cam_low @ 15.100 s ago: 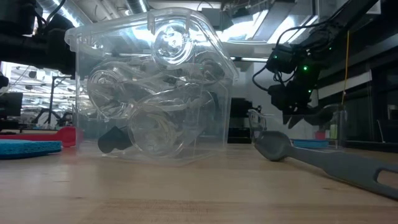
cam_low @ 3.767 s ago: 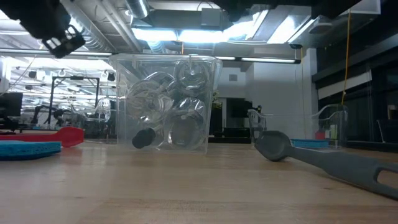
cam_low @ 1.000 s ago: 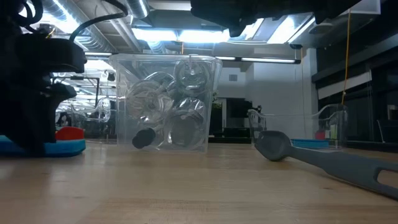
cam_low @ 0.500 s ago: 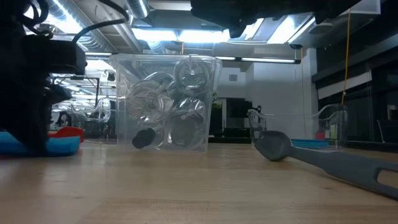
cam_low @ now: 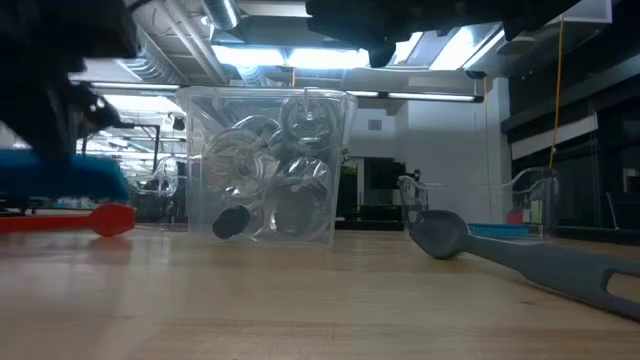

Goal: Pick & Place Kitchen Sink Supplies
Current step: Put the blue sponge into the right transparent bin

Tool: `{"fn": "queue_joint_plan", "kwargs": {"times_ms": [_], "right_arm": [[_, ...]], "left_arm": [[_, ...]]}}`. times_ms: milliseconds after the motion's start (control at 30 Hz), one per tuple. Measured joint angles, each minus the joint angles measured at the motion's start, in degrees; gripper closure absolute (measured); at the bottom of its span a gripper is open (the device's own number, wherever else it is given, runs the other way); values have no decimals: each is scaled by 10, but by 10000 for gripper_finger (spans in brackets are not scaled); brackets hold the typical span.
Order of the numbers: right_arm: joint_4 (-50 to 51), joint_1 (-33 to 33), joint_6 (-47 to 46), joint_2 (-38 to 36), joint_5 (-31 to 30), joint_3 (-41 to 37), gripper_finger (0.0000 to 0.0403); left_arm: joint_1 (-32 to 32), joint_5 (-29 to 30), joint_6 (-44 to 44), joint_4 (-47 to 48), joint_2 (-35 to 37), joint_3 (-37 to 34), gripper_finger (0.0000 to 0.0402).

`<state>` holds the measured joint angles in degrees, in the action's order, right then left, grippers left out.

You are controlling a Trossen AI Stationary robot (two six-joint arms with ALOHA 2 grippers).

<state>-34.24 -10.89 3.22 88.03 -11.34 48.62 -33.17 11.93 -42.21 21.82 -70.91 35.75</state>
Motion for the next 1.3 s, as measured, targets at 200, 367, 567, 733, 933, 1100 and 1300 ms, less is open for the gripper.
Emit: {"fn": "queue_joint_plan", "kwargs": {"times_ms": [200, 367, 567, 733, 933, 1100, 1300], "right_arm": [[0, 0, 2, 0, 0, 0, 270], [0, 0, 3, 0, 22, 0, 270], [-1, 0, 29, 0, 63, 0, 270], [-7, 0, 69, 0, 109, 0, 270], [-24, -1, 90, 0, 151, 0, 270], [-28, -1, 90, 0, 160, 0, 270], [-28, -2, 90, 0, 191, 0, 270]], "left_arm": [[-1, -46, 61, -98, 63, 1, 399], [-1, -87, 181, -225, 103, 1, 399], [1, -75, 338, -357, 120, 2, 399], [33, -82, 433, -433, 105, 2, 399], [107, -195, 437, -523, 42, 3, 399], [156, -303, 422, -643, -25, 3, 399], [197, -346, 390, -702, -70, 3, 399]]}}
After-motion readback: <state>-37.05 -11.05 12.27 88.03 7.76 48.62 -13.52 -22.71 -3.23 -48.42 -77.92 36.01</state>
